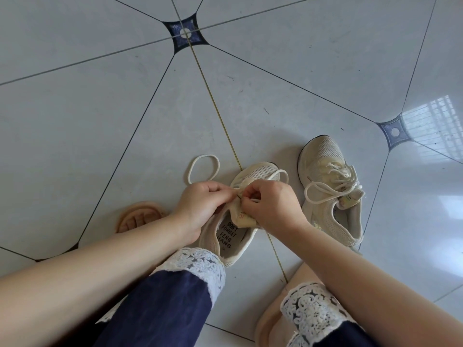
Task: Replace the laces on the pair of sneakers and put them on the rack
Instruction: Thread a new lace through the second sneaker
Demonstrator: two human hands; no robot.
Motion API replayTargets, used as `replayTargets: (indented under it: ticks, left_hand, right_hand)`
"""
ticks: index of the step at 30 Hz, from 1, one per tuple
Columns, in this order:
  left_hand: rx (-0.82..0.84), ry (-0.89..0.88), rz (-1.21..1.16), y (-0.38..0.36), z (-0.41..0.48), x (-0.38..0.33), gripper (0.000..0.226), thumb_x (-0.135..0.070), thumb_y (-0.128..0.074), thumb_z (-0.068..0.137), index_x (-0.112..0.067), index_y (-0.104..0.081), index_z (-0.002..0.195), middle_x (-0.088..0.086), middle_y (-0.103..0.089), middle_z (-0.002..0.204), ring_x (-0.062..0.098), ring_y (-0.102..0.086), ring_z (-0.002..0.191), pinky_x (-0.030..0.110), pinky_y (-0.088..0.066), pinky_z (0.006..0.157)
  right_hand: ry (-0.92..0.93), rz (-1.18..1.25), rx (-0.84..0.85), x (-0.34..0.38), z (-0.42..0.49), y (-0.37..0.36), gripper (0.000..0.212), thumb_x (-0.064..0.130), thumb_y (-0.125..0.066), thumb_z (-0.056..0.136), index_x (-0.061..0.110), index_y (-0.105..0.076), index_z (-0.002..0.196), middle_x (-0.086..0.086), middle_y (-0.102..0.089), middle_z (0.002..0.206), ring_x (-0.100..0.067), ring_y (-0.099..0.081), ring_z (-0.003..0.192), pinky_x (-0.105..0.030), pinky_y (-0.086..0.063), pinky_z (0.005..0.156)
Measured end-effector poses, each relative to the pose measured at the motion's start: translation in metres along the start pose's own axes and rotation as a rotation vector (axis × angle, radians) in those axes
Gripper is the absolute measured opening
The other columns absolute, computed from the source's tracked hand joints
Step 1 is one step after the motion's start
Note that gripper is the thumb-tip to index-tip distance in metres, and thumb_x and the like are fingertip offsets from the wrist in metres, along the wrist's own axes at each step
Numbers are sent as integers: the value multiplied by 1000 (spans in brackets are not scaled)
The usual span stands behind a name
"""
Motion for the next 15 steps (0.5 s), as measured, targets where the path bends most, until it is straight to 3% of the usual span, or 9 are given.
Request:
replayTargets:
  ticks: [5,10,15]
  left_hand:
    - [12,-11,7,2,2,0,25,-19,-58,89,-18,-72,68,4,-69,68,16,-63,67,27,-50,65]
    - [27,46,-56,2,0,3,17,-5,-61,84,-14,-71,74,2,-71,67,13,-66,63,21,-52,55]
    - [16,79,-79,4,0,6,14,1,-62,81,-11,-68,81,5,-70,72,14,-66,65,21,-52,56]
  right_hand:
    - [75,-50,-3,1,-2,-2,11,17,-58,81,11,-67,81,-1,-66,76,-18,-58,71,-34,-48,65]
    - [177,-236,28,4,1,-4,16,18,-52,82,9,-64,83,-4,-61,81,-22,-52,79,-28,-35,63]
    - [228,-242,26,6,-4,-8,20,21,-49,86,10,-66,87,-4,-61,81,-22,-53,81,-29,-39,68]
Point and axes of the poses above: each hand's wrist, its own z-axis towards the middle knuckle, its own y-axis out of the back of the hand, x = y × z, the point moved 1 cm from there along z, towards the middle knuckle
